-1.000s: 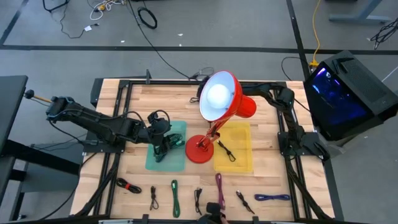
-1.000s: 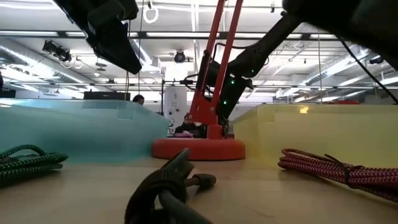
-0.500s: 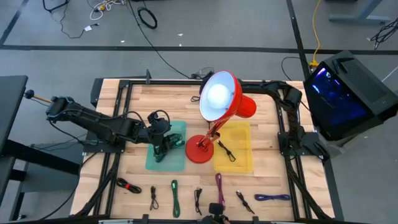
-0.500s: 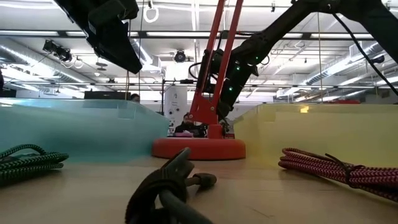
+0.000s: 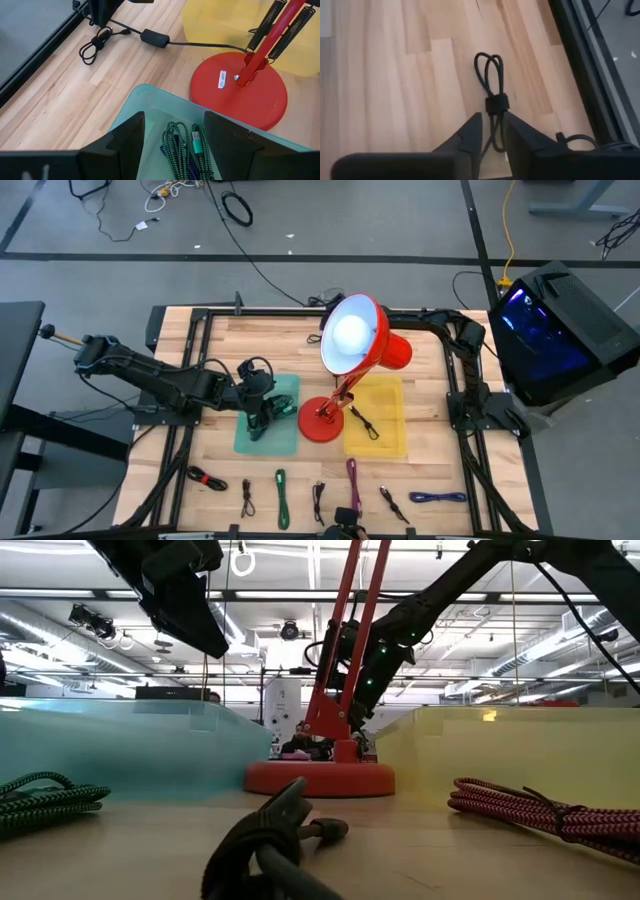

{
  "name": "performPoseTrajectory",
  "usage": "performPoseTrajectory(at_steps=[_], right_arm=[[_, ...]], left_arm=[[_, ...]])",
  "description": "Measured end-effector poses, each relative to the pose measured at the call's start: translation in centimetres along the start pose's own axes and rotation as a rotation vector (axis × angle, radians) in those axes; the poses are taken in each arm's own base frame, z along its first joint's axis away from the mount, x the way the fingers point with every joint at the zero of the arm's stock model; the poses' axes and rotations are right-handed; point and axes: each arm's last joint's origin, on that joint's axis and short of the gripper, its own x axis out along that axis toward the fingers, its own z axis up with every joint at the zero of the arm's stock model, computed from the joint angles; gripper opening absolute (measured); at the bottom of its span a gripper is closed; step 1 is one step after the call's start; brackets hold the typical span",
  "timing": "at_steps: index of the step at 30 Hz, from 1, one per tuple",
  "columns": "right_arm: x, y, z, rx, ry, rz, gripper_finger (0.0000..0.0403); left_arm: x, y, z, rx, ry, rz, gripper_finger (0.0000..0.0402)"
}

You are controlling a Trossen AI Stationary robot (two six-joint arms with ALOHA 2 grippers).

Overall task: Pick & Place USB Port
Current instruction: Put the black charger cable into the yellow bin

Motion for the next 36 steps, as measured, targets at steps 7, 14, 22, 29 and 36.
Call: performPoseTrajectory(at_steps=[7,14,22,29,36], right_arm=[[0.1,0.0,-0.1,-0.015,0.023,-0.054,0.0132],[1.0,-0.1,-0.7,-0.014,0.056,-0.057,0.0176],[2.0,-0.2,-1.1,-0.02,0.075,-0.076,0.0189],[3.5,-0.3,-1.8,-0.014,0.106,-0.104,0.0166],[3.3,0.0,-2.2,-0.068,0.165,-0.089,0.0019]], left_arm=[[0.0,0.0,0.0,0.0,0.0,0.0,0.0211],[0.0,0.0,0.0,0.001,0.0,0.0,0.0211],[0.0,0.0,0.0,0.001,0.001,0.0,0.0211],[0.0,0.0,0.0,0.003,0.001,0.002,0.0211],[0.0,0.0,0.0,0.004,0.0,0.005,0.0211]])
